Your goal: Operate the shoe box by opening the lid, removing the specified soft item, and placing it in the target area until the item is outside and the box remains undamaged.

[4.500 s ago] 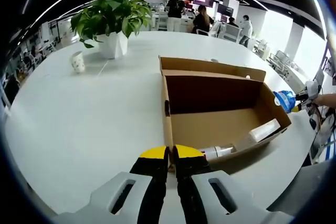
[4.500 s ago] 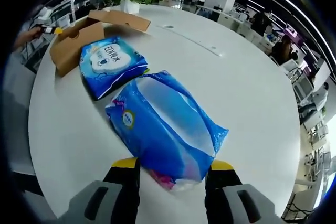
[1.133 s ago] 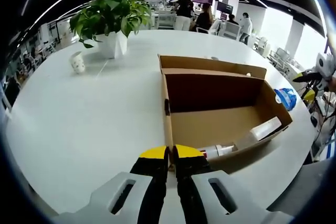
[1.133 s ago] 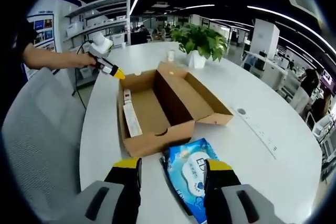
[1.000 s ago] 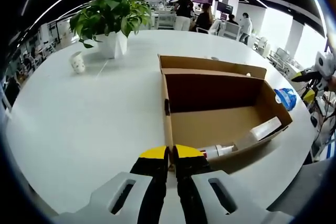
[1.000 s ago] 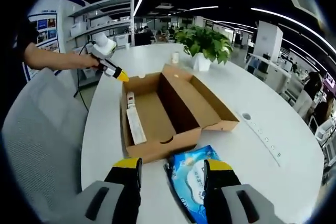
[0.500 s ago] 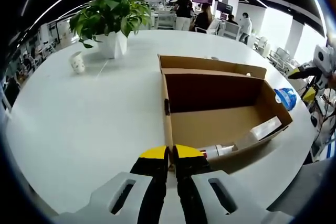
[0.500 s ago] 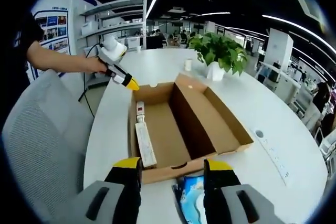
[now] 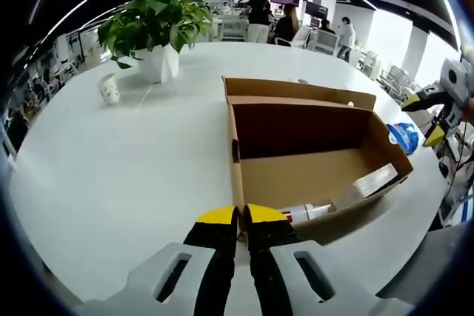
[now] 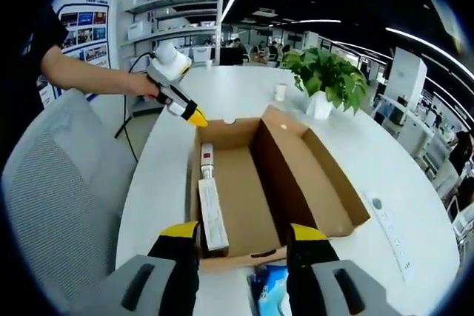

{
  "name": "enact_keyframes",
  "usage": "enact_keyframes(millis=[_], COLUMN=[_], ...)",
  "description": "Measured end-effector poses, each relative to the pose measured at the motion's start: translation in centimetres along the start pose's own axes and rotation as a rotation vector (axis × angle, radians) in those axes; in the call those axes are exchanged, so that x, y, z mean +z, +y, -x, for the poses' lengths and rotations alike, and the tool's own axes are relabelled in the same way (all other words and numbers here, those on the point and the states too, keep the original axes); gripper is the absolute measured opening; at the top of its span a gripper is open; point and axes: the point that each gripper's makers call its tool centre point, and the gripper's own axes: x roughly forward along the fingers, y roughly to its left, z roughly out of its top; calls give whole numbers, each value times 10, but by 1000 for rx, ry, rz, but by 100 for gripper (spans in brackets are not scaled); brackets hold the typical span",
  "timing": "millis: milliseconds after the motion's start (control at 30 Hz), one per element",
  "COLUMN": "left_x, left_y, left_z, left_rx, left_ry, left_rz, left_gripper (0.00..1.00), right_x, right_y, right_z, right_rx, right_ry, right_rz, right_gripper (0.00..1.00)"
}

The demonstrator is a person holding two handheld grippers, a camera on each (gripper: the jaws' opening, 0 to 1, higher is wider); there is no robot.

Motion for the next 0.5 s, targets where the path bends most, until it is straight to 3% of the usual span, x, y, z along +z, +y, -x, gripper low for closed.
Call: enact_keyframes(millis=[500], left_x=[0], left_y=[1], left_z=[0], left_rx=[3], left_ry=[0], left_rz=[-7], left_gripper=[2], right_x=[2], right_y=[9], right_z=[-25], right_rx=[45], right_ry=[42], right_rz=[34], right_gripper=[44])
